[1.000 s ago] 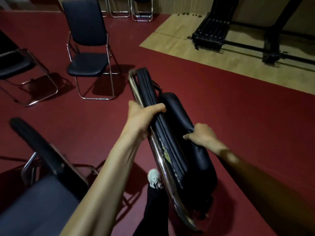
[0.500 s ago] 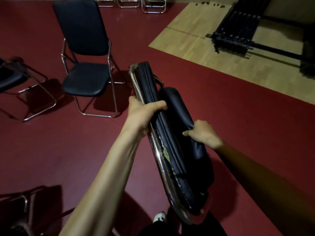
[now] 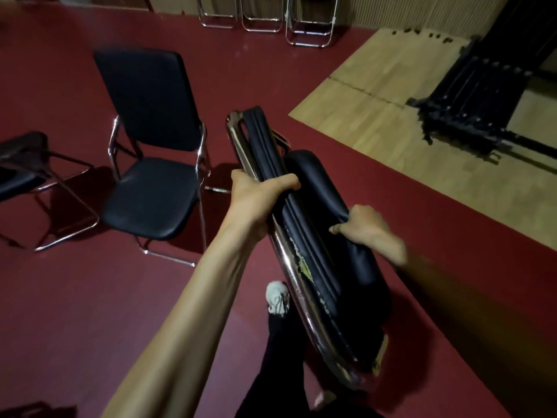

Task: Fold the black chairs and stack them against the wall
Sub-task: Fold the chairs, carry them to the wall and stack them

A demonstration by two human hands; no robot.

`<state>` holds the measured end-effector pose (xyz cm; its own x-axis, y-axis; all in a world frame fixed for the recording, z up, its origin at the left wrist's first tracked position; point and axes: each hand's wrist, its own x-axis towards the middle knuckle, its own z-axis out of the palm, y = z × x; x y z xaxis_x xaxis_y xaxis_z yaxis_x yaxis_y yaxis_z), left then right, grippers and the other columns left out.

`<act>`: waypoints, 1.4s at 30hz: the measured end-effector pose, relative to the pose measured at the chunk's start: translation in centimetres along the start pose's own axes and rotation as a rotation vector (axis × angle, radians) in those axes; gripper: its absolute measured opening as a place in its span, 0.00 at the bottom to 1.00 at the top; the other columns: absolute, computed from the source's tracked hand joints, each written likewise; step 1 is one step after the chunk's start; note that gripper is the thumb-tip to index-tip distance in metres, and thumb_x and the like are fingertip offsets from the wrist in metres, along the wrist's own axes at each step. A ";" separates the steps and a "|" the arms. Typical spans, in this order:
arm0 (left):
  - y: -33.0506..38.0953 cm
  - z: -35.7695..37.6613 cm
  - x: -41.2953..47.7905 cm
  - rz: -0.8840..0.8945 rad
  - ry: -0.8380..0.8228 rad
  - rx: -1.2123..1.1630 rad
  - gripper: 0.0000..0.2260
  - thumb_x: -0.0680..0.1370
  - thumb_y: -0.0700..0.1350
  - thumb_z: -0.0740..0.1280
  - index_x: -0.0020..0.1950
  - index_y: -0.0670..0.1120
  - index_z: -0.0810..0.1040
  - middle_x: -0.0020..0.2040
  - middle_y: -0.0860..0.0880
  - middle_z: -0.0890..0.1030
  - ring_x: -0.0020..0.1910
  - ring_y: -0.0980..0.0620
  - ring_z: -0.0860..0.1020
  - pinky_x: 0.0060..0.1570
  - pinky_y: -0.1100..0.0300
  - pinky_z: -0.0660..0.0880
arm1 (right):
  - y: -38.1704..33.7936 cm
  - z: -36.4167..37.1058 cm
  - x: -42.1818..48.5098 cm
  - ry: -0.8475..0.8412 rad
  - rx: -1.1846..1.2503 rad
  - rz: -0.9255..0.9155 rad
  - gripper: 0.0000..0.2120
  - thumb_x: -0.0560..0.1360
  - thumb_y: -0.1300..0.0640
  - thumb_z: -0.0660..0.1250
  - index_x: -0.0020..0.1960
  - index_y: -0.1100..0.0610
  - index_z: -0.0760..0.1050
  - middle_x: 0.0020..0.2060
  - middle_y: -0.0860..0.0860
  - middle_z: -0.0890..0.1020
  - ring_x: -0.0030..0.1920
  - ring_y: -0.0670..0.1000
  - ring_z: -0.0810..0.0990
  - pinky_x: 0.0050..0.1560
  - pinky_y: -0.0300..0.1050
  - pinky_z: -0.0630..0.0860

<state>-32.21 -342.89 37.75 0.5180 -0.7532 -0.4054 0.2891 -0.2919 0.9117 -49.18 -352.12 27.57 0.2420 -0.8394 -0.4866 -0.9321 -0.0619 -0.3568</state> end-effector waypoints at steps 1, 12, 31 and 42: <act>0.9 0.8 2.9 0.000 -0.009 -0.006 0.29 0.66 0.34 0.75 0.63 0.35 0.68 0.54 0.34 0.79 0.37 0.46 0.83 0.30 0.58 0.79 | -0.8 -1.2 2.8 0.009 -0.004 0.003 0.22 0.69 0.44 0.73 0.52 0.60 0.77 0.46 0.57 0.81 0.46 0.59 0.81 0.40 0.44 0.73; 14.2 6.0 32.3 -0.017 -0.047 -0.017 0.30 0.66 0.34 0.76 0.64 0.35 0.67 0.54 0.37 0.79 0.40 0.46 0.83 0.30 0.60 0.78 | -12.4 -13.8 29.6 0.048 0.007 0.030 0.23 0.69 0.45 0.73 0.56 0.60 0.77 0.50 0.57 0.82 0.50 0.59 0.81 0.50 0.50 0.79; 33.5 13.0 81.9 -0.019 -0.003 -0.160 0.34 0.62 0.35 0.76 0.65 0.30 0.68 0.57 0.30 0.77 0.37 0.45 0.83 0.33 0.55 0.79 | -33.4 -32.6 77.5 -0.021 -0.057 -0.046 0.21 0.69 0.45 0.73 0.54 0.59 0.78 0.48 0.55 0.82 0.47 0.57 0.81 0.47 0.46 0.78; 45.1 15.2 111.1 -0.078 0.019 -0.159 0.33 0.61 0.35 0.76 0.64 0.32 0.69 0.56 0.31 0.78 0.38 0.43 0.84 0.33 0.54 0.80 | -47.0 -41.4 104.0 -0.057 -0.096 -0.038 0.22 0.70 0.46 0.73 0.54 0.62 0.77 0.49 0.57 0.82 0.47 0.57 0.81 0.40 0.43 0.75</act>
<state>26.15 -448.62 34.82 0.5038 -0.7204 -0.4766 0.4514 -0.2508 0.8563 8.63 -458.85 26.72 0.2897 -0.8037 -0.5197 -0.9429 -0.1463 -0.2993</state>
